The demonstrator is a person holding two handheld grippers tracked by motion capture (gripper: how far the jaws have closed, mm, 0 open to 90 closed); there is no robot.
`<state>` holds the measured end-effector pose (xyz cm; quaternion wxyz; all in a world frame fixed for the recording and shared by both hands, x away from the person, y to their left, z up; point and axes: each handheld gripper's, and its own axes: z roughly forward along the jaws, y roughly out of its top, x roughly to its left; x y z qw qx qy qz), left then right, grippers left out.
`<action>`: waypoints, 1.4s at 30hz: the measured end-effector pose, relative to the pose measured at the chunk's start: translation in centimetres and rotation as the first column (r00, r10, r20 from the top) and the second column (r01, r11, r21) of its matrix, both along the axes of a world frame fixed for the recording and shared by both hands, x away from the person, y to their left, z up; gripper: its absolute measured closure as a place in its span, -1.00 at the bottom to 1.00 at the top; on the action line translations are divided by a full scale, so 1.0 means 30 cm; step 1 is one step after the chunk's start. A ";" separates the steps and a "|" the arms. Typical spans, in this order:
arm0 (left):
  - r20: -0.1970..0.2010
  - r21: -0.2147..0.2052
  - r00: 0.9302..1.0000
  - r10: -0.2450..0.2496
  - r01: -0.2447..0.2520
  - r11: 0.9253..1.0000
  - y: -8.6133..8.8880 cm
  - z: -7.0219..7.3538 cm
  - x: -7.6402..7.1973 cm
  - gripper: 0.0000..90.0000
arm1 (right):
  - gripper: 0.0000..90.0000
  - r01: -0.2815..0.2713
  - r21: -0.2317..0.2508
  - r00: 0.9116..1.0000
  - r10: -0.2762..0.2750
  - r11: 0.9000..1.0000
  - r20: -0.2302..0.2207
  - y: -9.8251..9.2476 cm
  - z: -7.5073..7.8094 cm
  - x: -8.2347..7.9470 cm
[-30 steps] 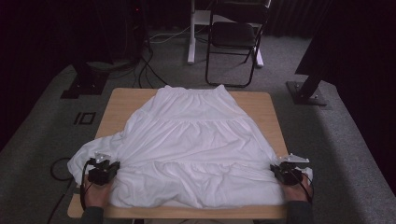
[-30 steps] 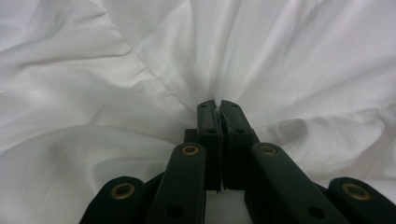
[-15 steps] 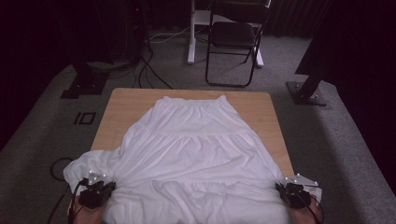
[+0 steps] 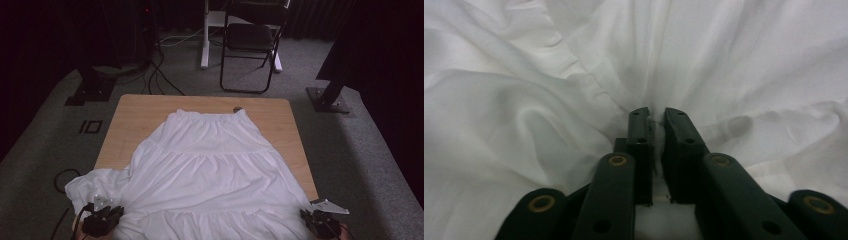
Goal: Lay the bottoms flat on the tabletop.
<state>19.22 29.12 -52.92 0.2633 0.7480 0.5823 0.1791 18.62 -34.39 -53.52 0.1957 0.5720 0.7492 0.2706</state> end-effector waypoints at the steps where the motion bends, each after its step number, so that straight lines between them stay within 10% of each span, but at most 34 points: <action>1: 0.006 0.005 1.000 -0.012 0.012 1.000 -0.004 0.001 0.006 0.69 | 0.87 0.001 -0.004 1.000 -0.001 1.000 0.000 0.001 0.001 0.000; 9: 0.152 0.116 0.987 0.042 -0.061 0.991 0.018 0.060 0.116 0.22 | 0.35 -0.026 0.003 0.992 0.026 1.000 0.123 0.048 0.038 0.087; 19: 0.142 0.181 0.981 0.132 -0.157 0.971 0.111 -0.018 0.279 0.02 | 0.15 -0.028 -0.022 0.988 0.032 0.999 0.149 0.126 0.022 0.331; 23: 0.134 0.154 0.976 0.174 -0.194 0.969 0.153 -0.019 0.258 0.34 | 0.16 -0.022 -0.028 0.993 0.025 0.999 0.112 0.146 -0.010 0.394; 27: 0.104 0.185 0.964 0.244 -0.260 0.948 0.200 -0.015 0.200 0.87 | 0.17 -0.010 0.004 0.995 0.010 1.000 0.097 0.134 -0.024 0.405; 32: 0.084 0.215 0.954 0.289 -0.301 0.929 0.222 -0.011 0.112 0.95 | 0.33 -0.014 0.012 0.995 0.012 1.000 0.098 0.123 -0.024 0.406; 42: 0.074 0.191 0.952 0.297 -0.306 0.933 0.215 0.009 0.031 0.97 | 0.97 -0.011 -0.034 0.995 0.014 0.999 0.099 0.114 -0.018 0.409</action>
